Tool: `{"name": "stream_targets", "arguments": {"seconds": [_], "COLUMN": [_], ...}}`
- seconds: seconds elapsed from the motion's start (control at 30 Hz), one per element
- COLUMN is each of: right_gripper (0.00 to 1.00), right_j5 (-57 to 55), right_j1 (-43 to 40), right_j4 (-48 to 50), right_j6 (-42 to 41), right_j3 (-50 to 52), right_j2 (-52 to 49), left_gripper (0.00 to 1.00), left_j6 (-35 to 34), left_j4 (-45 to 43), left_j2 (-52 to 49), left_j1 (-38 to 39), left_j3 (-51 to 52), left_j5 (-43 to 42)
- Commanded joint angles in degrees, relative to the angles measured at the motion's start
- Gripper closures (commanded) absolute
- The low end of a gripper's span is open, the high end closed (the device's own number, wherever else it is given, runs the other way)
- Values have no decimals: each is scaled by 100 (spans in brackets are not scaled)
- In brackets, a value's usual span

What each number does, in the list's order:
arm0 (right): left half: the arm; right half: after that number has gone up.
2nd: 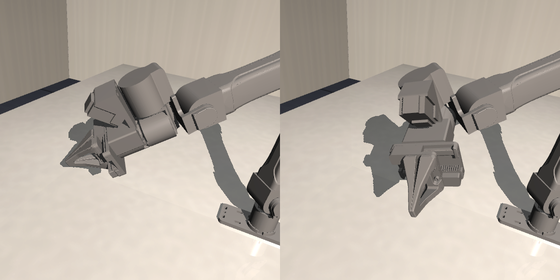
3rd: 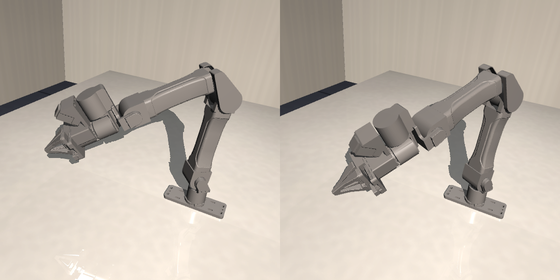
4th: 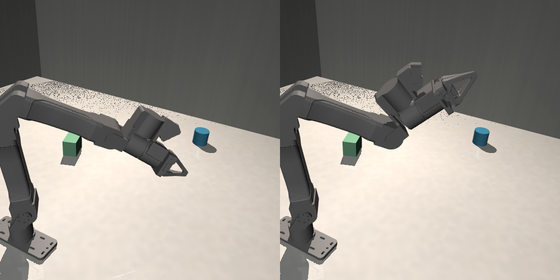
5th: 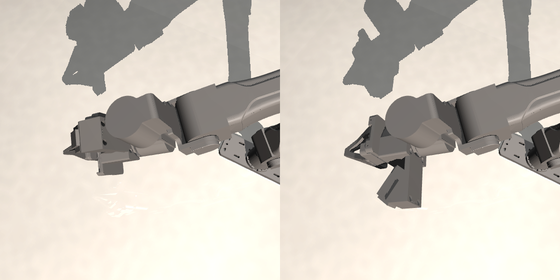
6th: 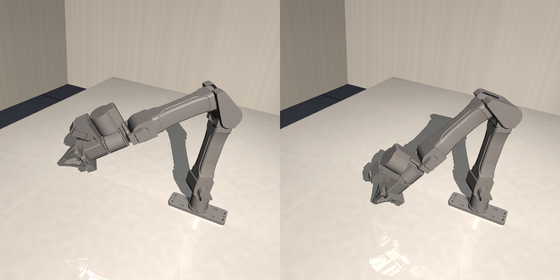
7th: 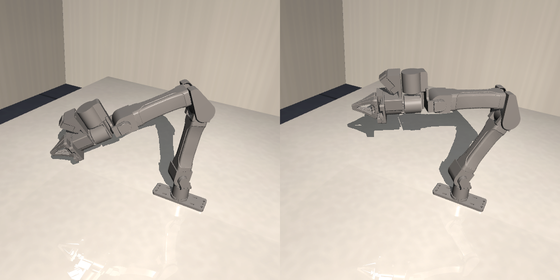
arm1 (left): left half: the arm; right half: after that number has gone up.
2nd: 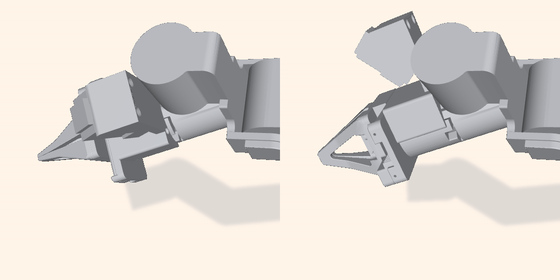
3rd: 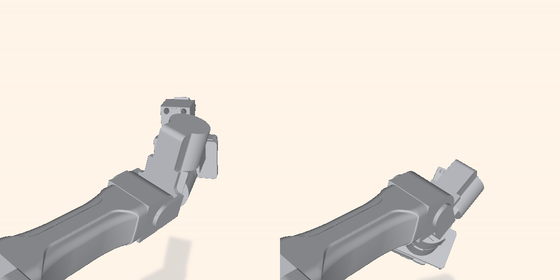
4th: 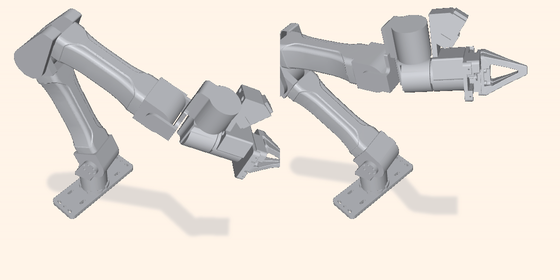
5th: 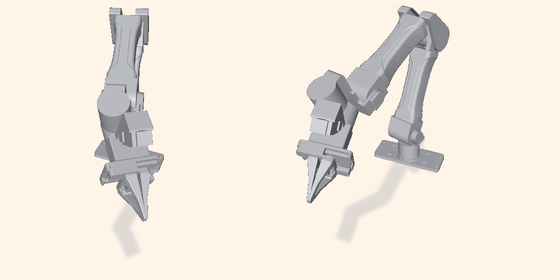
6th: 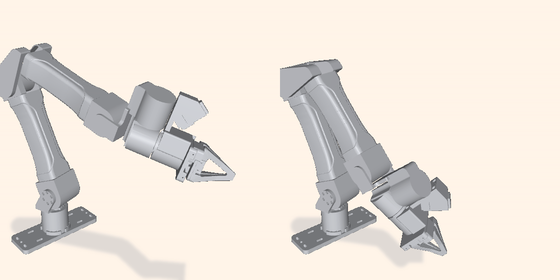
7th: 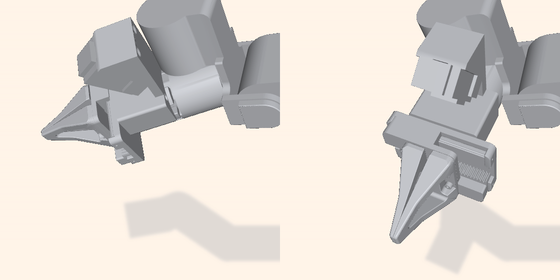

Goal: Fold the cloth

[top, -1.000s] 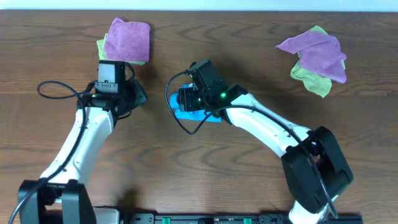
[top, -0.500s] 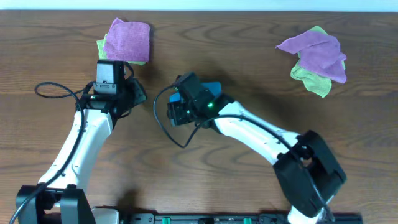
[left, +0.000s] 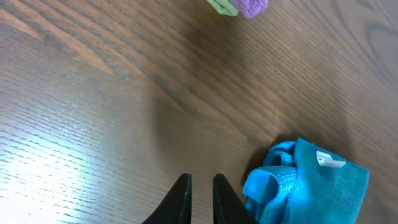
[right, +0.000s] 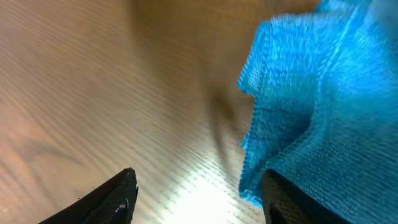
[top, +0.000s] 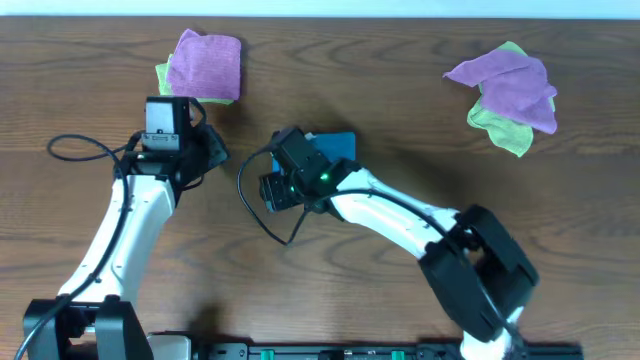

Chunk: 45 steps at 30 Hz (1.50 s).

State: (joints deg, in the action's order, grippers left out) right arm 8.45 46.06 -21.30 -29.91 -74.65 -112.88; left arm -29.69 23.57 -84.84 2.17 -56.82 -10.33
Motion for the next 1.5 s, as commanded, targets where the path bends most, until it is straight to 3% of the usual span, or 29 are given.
{"name": "stream_targets", "arguments": {"seconds": [0.0,0.3,0.57,0.6,0.63,0.7,0.83,1.1,1.3,1.47], "right_gripper": [34,28,23,17,1,1,1,1,1,1], "right_j5": [129,210,-66,-146,-162,-321,-695,-1261,-1447,-1480], "right_j1": [52,52,35,22,4,-44,-179,-660,-1215,-1648], "right_j4": [55,212,-31,-175,-332,-774,-1602,-2953,-2865,-2833], "right_j6": [22,330,437,520,686,933,1261,1738,1655,1093], "right_j3": [-50,-68,-68,-68,-68,-68,-66,179,1703,2953], "right_j2": [-264,155,1086,1209,1344,1637,2256,3488,5451,7458], "left_gripper": [82,56,43,42,36,17,2,5,5,5], "left_j6": [101,103,103,105,103,101,101,-37,-164,-221], "left_j4": [28,42,184,236,299,439,645,1003,1178,1292], "left_j2": [164,291,514,553,601,732,1029,1405,1403,1403], "left_j1": [-96,-210,-225,-227,-227,-227,-227,-227,-225,-225], "left_j3": [28,28,28,28,28,28,28,28,31,35], "left_j5": [-24,-24,-90,-127,-131,-155,-249,-643,-1075,-1362]}}
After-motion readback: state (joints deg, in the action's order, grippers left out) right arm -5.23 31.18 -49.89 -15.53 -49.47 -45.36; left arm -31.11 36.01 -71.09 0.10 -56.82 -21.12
